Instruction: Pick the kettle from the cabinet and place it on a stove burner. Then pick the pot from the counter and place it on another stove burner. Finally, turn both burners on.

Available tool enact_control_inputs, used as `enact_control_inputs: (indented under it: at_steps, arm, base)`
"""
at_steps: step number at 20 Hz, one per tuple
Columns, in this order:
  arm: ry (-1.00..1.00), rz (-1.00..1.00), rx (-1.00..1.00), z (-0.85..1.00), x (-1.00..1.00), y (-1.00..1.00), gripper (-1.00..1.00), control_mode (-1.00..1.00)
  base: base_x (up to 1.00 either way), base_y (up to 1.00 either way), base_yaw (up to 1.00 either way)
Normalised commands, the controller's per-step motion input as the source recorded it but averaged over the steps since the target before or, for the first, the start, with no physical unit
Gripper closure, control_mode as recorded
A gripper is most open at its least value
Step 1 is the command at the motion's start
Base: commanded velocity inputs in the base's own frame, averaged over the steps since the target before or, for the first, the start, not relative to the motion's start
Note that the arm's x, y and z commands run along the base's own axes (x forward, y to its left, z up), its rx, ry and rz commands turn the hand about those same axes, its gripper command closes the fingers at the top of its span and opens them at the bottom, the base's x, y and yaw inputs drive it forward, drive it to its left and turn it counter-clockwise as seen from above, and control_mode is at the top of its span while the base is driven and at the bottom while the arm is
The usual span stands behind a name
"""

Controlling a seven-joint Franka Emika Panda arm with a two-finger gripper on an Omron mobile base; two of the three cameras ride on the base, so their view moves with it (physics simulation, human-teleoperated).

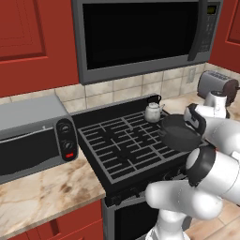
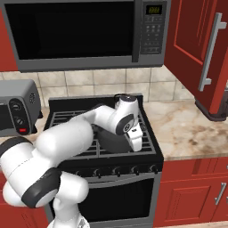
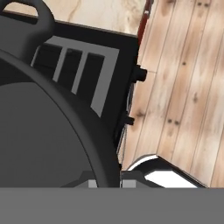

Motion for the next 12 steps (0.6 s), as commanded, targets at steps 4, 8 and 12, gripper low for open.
enact_control_inputs:
  at_steps: [4,8,12]
  arm:
    - [0.00,0.00,0.00,-0.05,0.13,0.00,1.00,-1.00]
    - [0.00,0.00,0.00,-0.06,0.09,-0.02,1.00,-1.00]
    - [0.00,0.00,0.00,-0.05,0.09,-0.03,1.00,-1.00]
  base:
    - [0.00,0.00,0.00]
    - [0.00,0.00,0.00]
    - [0.00,0.00,0.00]
